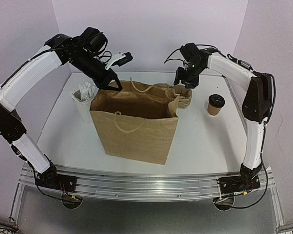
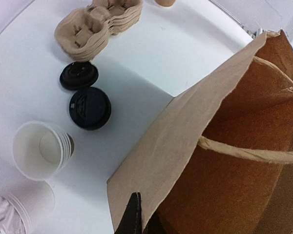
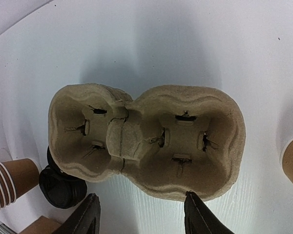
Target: Pack the takeout coffee
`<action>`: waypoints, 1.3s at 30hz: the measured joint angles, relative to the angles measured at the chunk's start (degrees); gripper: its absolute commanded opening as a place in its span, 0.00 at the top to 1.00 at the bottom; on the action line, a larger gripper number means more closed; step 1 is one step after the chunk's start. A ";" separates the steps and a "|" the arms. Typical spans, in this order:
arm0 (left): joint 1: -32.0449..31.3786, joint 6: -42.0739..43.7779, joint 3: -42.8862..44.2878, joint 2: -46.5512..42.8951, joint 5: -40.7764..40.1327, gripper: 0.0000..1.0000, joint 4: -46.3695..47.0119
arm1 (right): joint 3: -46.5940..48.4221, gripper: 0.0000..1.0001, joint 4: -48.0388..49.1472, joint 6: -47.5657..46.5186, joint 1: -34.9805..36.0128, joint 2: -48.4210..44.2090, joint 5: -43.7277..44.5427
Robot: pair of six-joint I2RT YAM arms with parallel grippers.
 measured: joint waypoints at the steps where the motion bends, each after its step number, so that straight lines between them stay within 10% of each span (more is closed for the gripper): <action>1: 0.90 -2.14 -1.07 -0.74 -0.08 1.00 0.02 | 0.06 0.46 0.01 0.34 0.25 0.00 0.23; 39: 5.67 1.35 -13.05 -9.46 3.44 1.00 9.41 | 15.08 0.50 -2.73 3.14 4.16 17.10 10.40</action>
